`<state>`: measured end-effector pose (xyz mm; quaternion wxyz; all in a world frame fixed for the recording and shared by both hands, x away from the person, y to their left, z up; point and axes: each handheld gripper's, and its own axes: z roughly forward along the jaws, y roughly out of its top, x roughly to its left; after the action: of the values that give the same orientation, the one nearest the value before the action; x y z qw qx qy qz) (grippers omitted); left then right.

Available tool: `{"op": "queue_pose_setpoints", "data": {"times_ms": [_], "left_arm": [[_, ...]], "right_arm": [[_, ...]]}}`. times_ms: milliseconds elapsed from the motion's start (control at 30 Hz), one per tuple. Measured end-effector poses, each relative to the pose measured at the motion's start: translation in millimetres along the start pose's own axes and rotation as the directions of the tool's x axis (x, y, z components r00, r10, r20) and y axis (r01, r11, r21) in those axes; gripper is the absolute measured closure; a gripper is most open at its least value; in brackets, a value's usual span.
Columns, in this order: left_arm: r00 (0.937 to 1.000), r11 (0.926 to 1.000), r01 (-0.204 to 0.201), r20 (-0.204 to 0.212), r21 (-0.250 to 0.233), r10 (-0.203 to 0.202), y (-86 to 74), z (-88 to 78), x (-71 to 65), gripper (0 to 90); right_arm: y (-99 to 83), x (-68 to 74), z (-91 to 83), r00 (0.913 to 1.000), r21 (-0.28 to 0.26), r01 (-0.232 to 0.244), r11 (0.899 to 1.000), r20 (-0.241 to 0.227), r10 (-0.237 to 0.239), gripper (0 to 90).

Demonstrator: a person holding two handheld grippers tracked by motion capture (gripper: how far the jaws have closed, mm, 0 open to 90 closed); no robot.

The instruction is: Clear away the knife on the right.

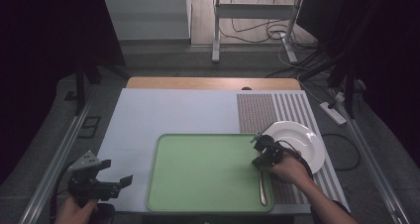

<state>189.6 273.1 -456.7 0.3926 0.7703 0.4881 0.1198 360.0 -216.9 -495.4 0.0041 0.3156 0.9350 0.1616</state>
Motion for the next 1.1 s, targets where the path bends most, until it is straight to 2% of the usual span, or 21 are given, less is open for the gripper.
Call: {"op": "queue_pose_setpoints", "data": {"times_ms": [167, 267, 500, 567, 700, 767, 867, 900, 933, 1000, 1100], "left_arm": [[1.0000, 1.0000, -0.001, 0.000, 0.002, 0.001, 0.1, 0.0, 0.0, 2.0], [1.0000, 1.0000, 0.000, 0.001, 0.000, 0.000, 0.0, 0.0, 0.2, 2.0], [1.0000, 1.0000, 0.002, 0.002, 0.000, -0.002, -0.1, -0.2, 0.3, 2.0], [1.0000, 1.0000, 0.003, 0.003, -0.001, -0.003, -0.1, -0.2, 0.4, 2.0], [1.0000, 1.0000, 0.003, 0.003, 0.000, -0.003, -0.1, -0.2, 0.4, 2.0], [1.0000, 1.0000, 0.004, 0.003, -0.001, -0.004, -0.1, -0.3, 0.5, 2.0], [1.0000, 1.0000, 0.005, 0.004, 0.001, -0.005, 0.0, -0.3, 0.8, 2.0], [1.0000, 1.0000, 0.005, 0.004, 0.001, -0.005, 0.0, -0.3, 0.9, 2.0], [1.0000, 1.0000, 0.005, 0.004, 0.001, -0.005, 0.0, -0.3, 0.8, 2.0], [1.0000, 1.0000, 0.005, 0.004, -0.001, -0.005, -0.1, -0.3, 0.7, 2.0], [1.0000, 1.0000, 0.004, 0.003, 0.001, -0.004, 0.0, -0.3, 0.7, 2.0]], "right_arm": [[0.8, 1.6, 0.1, 0.9999, 0.005, -0.004, 1.000, 0.010, 0.004, 89.2], [1.2, 1.3, 0.2, 0.9998, -0.004, -0.020, 1.000, -0.004, 0.020, 84.5], [5.4, 8.1, -1.1, 1.0000, -0.023, -0.006, 1.000, 0.002, 0.006, 77.4], [7.4, 11.6, -4.2, 1.0000, -0.047, 0.002, 0.999, 0.002, -0.001, 73.0], [8.7, 13.5, -7.1, 1.0000, -0.060, 0.005, 0.998, 0.006, -0.005, 67.5], [9.6, 14.6, -12.5, 1.0000, -0.082, -0.004, 0.997, 0.006, 0.004, 62.0], [10.0, 14.9, -16.0, 0.9999, -0.096, -0.005, 0.995, 0.013, 0.006, 58.7], [10.6, 15.8, -19.8, 0.9996, -0.113, -0.013, 0.994, 0.023, 0.016, 53.5], [10.6, 15.8, -19.8, 0.9996, -0.113, -0.013, 0.994, 0.023, 0.016, 53.5], [11.2, 17.3, -24.0, 0.9996, -0.131, -0.019, 0.991, 0.017, 0.021, 47.8], [11.3, 17.9, -25.0, 0.9997, -0.133, -0.018, 0.991, 0.014, 0.020, 46.7]]}}
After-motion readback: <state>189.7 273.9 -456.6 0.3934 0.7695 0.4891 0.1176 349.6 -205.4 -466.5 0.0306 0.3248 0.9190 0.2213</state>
